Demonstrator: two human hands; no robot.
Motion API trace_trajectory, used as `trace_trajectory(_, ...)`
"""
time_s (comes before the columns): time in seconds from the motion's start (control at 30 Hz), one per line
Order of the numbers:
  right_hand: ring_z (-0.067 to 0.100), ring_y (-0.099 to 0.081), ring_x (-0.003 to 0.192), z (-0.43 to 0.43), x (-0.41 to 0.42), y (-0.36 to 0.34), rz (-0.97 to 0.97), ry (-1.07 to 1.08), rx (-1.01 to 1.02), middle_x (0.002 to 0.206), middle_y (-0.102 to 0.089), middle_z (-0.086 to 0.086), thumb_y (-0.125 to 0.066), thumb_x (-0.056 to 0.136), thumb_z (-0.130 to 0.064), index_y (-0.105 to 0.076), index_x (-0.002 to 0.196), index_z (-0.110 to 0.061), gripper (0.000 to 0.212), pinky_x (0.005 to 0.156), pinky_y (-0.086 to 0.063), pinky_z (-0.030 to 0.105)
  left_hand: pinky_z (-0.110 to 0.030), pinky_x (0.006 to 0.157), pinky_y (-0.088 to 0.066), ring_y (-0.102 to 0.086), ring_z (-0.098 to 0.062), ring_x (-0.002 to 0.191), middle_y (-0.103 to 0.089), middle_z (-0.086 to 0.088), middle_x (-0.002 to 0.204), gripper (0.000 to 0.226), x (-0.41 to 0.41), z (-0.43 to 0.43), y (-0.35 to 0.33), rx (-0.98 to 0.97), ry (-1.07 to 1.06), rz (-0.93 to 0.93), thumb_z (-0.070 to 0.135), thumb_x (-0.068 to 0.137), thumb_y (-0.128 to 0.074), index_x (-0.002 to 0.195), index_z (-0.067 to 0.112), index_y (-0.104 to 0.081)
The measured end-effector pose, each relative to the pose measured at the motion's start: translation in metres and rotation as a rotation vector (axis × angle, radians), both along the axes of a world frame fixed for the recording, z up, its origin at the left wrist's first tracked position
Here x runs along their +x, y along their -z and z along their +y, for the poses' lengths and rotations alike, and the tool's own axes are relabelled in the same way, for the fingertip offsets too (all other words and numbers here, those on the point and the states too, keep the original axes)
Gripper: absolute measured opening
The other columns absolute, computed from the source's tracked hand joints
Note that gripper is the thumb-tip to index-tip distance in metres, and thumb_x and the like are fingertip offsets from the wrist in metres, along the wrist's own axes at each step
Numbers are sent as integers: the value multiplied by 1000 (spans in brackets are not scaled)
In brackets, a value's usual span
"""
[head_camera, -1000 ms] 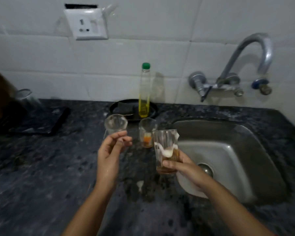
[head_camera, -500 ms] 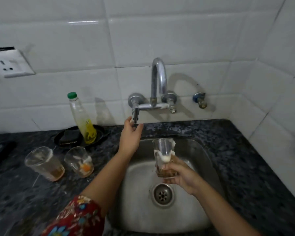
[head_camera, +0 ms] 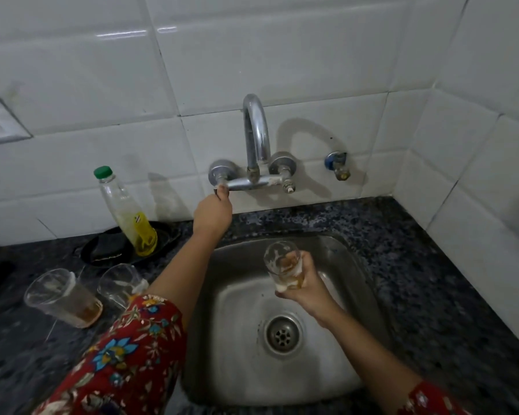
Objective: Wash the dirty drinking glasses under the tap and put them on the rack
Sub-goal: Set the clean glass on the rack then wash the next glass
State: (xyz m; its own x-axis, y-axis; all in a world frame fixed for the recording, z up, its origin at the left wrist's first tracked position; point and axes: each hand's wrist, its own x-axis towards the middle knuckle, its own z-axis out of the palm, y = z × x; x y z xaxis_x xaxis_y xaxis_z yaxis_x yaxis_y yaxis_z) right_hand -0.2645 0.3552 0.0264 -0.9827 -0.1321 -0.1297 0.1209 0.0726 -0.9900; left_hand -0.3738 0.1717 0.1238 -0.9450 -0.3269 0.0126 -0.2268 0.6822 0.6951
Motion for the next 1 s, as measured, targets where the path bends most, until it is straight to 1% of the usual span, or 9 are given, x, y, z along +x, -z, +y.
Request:
trace_trajectory(0.1,4,-58,96,-5,-4,6,31,4,-17,113,-54,1,-72,67,17,-38,111,-24,68,74,-49,12,-48,94,-51,-63,-41,103,-66,-26,112,69,-8,-10,8,210,3,13,48,99,-20,118,-5,-59)
trace_trajectory(0.2,3,-57,95,-9,-9,10,29,-20,-28,110,-54,-1,-70,70,17,-37,111,-25,67,74,-50,12,-53,92,-52,-65,-42,100,-67,-26,107,78,-15,-14,19,347,-6,17,57,87,-18,115,-3,-59)
trace_trajectory(0.4,2,-56,97,-17,-16,16,13,-75,-25,110,-54,-5,-72,70,14,-35,116,-30,73,72,-49,9,-47,92,-53,-68,-34,95,-70,-20,100,65,1,-7,13,590,-33,23,53,101,-17,92,8,-62)
trace_trajectory(0.47,8,-55,107,-19,-18,18,16,-76,-4,121,-50,4,-76,69,10,-38,114,-34,74,76,-50,10,-48,106,-41,-58,-28,119,-60,-12,129,64,14,-8,34,594,51,-3,59,98,-21,124,13,-58)
trace_trajectory(0.53,20,-52,119,-18,-20,22,50,-73,27,132,-43,12,-80,65,5,-41,113,-37,75,84,-49,13,-49,114,-31,-41,-25,137,-40,-6,151,53,38,-12,70,546,245,-16,42,100,-41,150,29,-29)
trace_trajectory(0.63,20,-53,121,-17,-22,25,53,-90,30,129,-53,6,-85,60,-1,-47,119,-35,77,96,-48,27,-30,113,-35,-38,-10,138,-32,-4,155,90,73,-15,125,468,621,-145,12,84,-69,149,38,-11)
trace_trajectory(0.73,10,-56,116,-18,-24,26,52,-105,20,121,-59,-6,-82,63,2,-50,120,-31,73,102,-45,34,-4,98,-35,-42,17,125,-39,18,142,107,81,-2,138,496,734,-101,2,77,-78,151,25,-6)
trace_trajectory(0.87,16,-50,125,-17,-23,18,-17,-244,36,132,-52,-1,-85,63,-16,-40,132,-32,84,104,-44,34,-12,104,-36,-44,11,127,-43,34,134,98,75,11,139,538,660,4,24,72,-83,148,27,-22)
trace_trajectory(1.0,14,-44,130,-8,-17,3,-32,-337,-73,141,-42,-1,-74,70,-17,-37,137,-29,78,104,-43,32,-14,100,-40,-51,1,124,-55,23,129,80,77,18,138,577,594,150,32,65,-81,134,31,-42)
